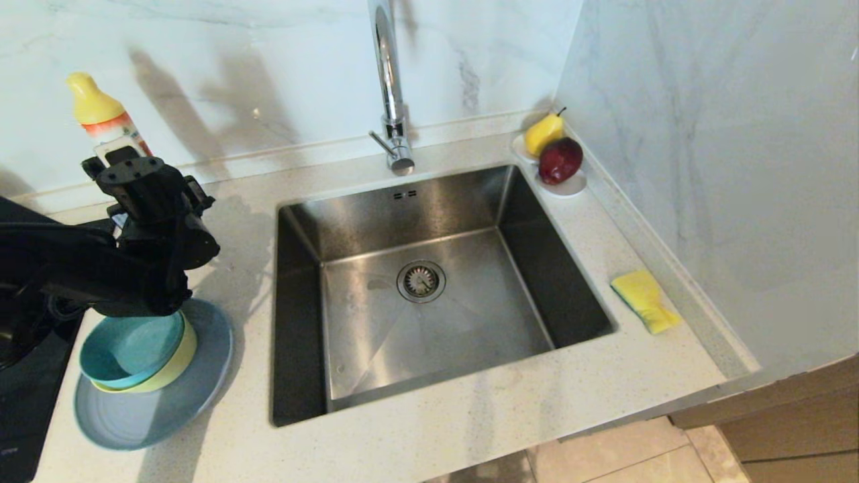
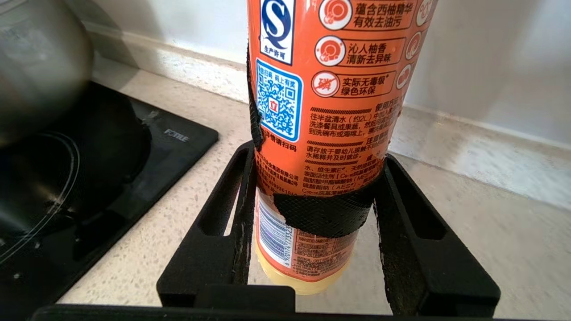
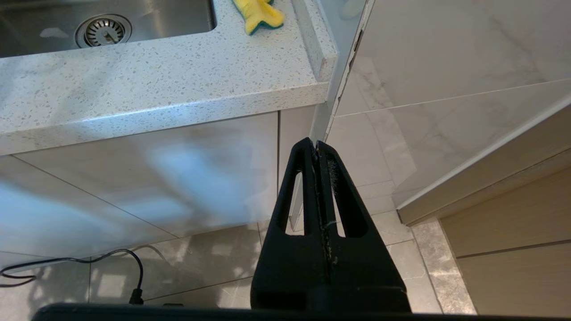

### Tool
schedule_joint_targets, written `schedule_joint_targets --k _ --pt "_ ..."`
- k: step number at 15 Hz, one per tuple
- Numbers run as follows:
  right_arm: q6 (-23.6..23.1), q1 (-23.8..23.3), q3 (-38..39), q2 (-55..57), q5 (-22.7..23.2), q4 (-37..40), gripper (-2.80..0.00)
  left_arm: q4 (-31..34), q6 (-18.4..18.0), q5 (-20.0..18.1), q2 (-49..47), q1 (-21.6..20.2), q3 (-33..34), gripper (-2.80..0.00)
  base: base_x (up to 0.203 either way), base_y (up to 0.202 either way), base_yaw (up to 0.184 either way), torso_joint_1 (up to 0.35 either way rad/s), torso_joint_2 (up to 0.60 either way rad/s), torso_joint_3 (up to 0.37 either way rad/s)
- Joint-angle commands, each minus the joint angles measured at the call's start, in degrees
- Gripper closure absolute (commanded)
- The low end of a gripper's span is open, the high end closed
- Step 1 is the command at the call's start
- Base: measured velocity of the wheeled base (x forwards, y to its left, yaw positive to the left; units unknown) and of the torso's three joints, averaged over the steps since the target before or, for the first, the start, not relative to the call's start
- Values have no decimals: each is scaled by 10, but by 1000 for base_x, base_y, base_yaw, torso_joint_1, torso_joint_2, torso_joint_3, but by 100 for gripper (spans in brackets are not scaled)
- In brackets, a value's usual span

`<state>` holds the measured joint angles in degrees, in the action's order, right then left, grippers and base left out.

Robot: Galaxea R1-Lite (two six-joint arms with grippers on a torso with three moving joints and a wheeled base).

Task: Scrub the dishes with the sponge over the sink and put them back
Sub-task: Place the dish soap on the table

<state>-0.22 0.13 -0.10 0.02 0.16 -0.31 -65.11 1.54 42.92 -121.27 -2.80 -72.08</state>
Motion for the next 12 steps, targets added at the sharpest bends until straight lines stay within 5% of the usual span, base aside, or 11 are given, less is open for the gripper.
schedule_joint_targets --k 1,12 --pt "0 0 0 0 0 0 0 -4 0 12 -31 1 -27 0 0 0 0 0 0 0" --pt "0 0 0 -1 0 0 0 -18 0 22 -91 10 -121 0 0 0 0 0 0 0"
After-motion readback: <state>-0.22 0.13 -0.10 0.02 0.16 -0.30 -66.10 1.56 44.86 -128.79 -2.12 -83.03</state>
